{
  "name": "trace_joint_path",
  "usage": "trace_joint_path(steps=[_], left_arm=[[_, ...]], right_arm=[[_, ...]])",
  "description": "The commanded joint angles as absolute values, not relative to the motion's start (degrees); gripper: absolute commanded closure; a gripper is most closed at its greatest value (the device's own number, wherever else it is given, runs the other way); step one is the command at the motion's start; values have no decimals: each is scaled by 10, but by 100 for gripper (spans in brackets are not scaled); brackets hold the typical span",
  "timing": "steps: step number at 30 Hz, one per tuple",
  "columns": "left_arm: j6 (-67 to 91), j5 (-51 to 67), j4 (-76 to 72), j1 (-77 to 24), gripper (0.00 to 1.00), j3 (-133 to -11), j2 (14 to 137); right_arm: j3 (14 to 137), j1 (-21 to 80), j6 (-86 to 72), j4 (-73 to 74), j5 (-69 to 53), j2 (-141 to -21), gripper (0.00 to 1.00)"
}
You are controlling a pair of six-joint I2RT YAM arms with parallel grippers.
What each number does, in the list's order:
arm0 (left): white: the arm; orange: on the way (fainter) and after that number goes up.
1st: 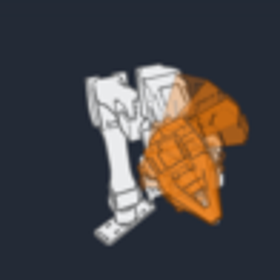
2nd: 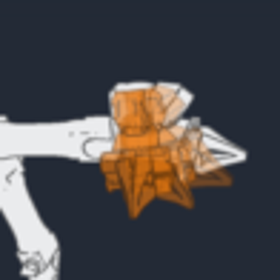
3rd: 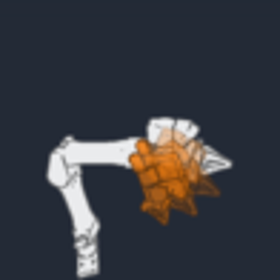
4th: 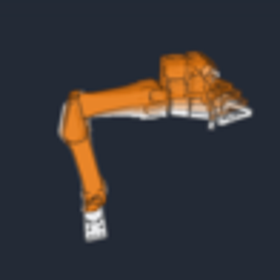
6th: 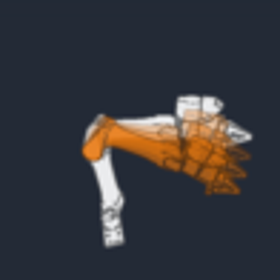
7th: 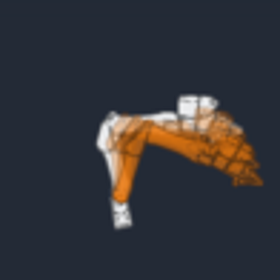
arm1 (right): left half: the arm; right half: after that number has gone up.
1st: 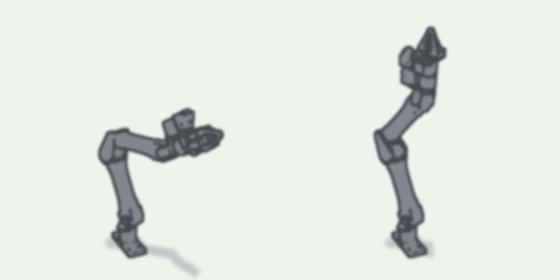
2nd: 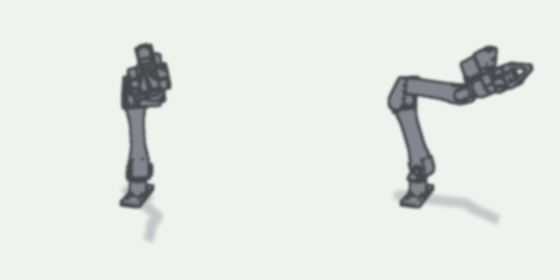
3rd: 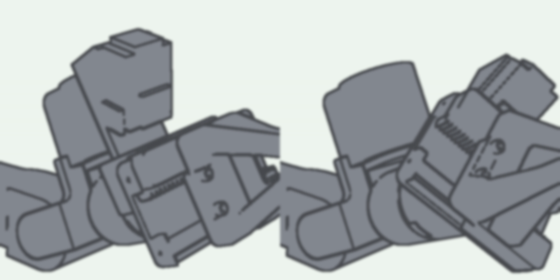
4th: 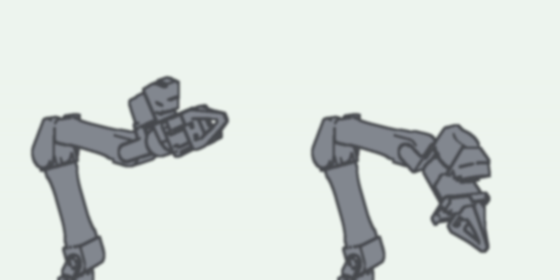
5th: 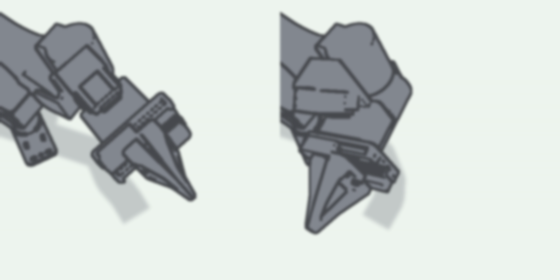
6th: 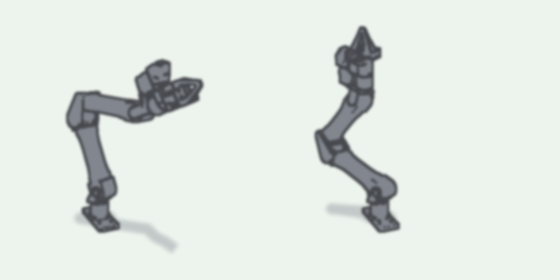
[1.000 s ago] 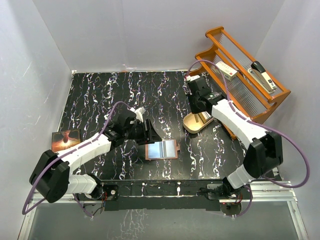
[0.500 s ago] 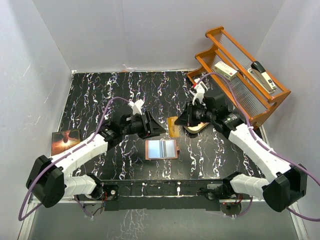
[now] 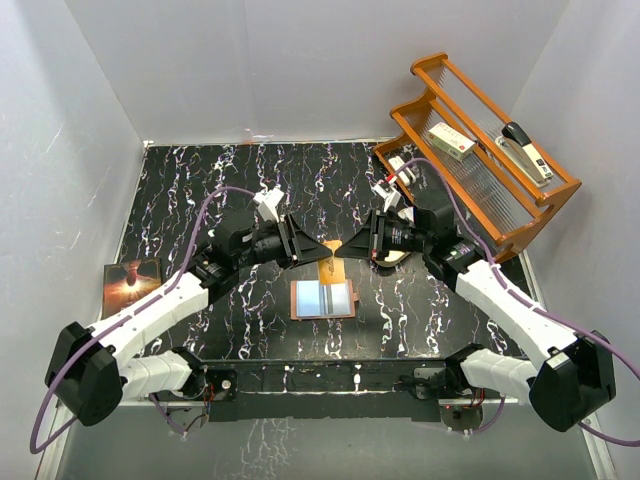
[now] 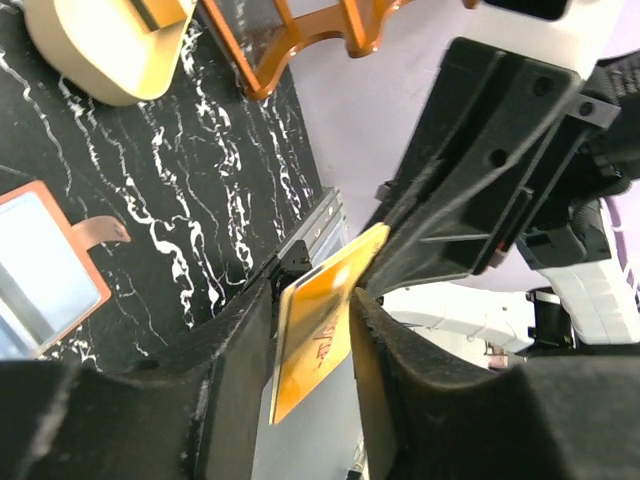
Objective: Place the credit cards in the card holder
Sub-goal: Pick up the credit card from the storage box.
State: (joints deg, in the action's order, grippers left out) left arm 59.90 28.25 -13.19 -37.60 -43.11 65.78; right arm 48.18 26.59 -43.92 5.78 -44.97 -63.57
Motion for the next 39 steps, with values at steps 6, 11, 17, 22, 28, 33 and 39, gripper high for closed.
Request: trace_joint_path(steps=[6,11,17,22,28,33,39], left_arm=[[653,337,-243,-374,88,-419,628],[661,341,-262,-374,90,-410,632],[692,362,-325,-374,84,-401,637],[730,385,-387,-374,83,-384,622],[739,386,-387,-374,84,-375,596],[741,385,-381,-374,86,-368,585],[728,377,-349,-374,90,-365,572]], right_arm=[[478,266,-446,8,-481,-638,85],[478,266,-445,-1,-509,-641,72],[457,265,-437,1,-497,-632,89],[463,257,-418,17,-517,-636,89],[466,249,-406,27,-530,-636,89],[466,243,-403,35,-535,-633,87],[468,236,-397,44,-540,-629,95]])
